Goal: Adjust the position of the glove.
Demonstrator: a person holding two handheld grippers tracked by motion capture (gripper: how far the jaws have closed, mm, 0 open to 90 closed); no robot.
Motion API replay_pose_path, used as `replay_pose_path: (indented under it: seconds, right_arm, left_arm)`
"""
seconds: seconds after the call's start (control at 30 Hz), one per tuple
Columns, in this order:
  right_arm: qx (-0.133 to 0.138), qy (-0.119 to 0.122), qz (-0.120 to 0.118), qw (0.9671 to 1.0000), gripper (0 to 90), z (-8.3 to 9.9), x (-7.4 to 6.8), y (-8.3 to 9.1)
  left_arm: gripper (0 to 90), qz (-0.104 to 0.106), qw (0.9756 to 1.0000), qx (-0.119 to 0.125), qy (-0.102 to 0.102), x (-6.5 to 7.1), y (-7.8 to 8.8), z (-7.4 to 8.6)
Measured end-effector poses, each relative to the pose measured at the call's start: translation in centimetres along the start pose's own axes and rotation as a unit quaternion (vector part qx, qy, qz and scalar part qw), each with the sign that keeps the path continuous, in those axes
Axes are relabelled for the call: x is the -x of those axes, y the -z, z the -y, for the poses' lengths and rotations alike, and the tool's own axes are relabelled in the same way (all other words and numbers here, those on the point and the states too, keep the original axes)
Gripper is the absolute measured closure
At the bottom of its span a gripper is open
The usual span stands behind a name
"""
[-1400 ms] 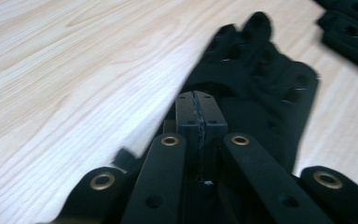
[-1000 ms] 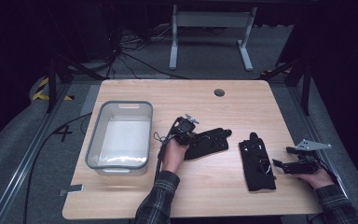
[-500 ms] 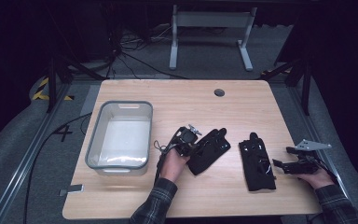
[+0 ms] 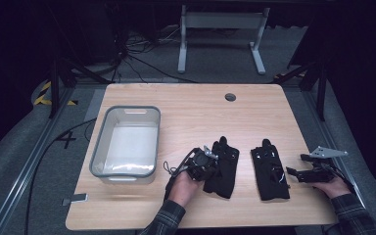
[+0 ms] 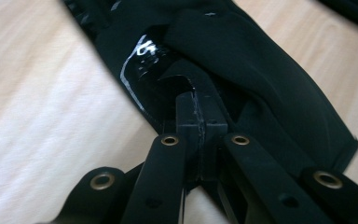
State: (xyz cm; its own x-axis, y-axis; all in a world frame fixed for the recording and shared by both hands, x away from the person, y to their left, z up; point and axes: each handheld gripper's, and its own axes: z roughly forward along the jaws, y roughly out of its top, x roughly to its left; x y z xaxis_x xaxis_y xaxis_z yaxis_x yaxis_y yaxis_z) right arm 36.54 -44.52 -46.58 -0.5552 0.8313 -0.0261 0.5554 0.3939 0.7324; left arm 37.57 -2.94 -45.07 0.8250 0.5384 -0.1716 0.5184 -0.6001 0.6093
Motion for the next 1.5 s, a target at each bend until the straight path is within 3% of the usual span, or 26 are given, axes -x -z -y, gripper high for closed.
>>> replay_pose_path:
  seconds: [0.17, 0.3, 0.43, 0.57, 0.6, 0.7, 0.83, 0.97, 1.13, 1.5]
  right_arm:
    - [0.0, 0.0, 0.0, 1.0, 12.5, 0.0, 0.0, 0.0]
    - [-0.001, 0.001, -0.003, 1.0, 14.4, 0.0, 0.0, 0.0]
    - [-0.011, 0.011, -0.013, 0.9998, 31.0, -0.5, -0.1, 0.3]
    - [0.002, 0.008, -0.045, 0.999, 59.9, -1.1, -0.5, 1.0]
    - [0.002, 0.008, -0.045, 0.999, 59.9, -1.1, -0.5, 1.0]
    - [0.009, 0.017, -0.067, 0.9976, 76.9, -1.6, -1.1, 1.2]
    - [-0.003, 0.039, -0.099, 0.9943, 88.6, -2.4, -2.5, 0.4]
    - [-0.028, 0.062, -0.113, 0.9912, 89.6, -2.9, -3.4, -0.9]
    - [-0.026, 0.066, -0.119, 0.9903, 89.7, -3.2, -3.8, -1.3]
    - [-0.023, 0.101, -0.135, 0.9854, 89.7, -4.2, -5.8, -2.5]
  left_arm:
    - [89.8, 0.015, 0.9998, 0.002, -0.009, 1.0, -0.6, -0.2]
    - [89.6, 0.015, 0.9998, 0.003, -0.015, 1.3, -0.5, -0.3]
    - [85.5, 0.002, 0.9997, 0.023, -0.005, 0.7, 0.4, -0.3]
    - [74.6, -0.018, 0.9993, 0.033, 0.0, 0.3, 0.7, -0.1]
    - [74.6, -0.02, 0.9992, 0.036, 0.002, 0.1, 0.8, -0.1]
    - [64.8, -0.036, 0.9984, 0.041, 0.009, -0.4, 1.0, 0.1]
    - [53.1, -0.044, 0.9978, 0.043, 0.024, -1.3, 1.0, 0.4]
    - [47.8, -0.049, 0.9975, 0.043, 0.029, -1.7, 0.9, 0.6]
    - [45.6, -0.051, 0.9971, 0.043, 0.035, -2.0, 0.9, 0.7]
    - [45.2, -0.049, 0.9966, 0.053, 0.04, -2.0, 0.2, 0.2]
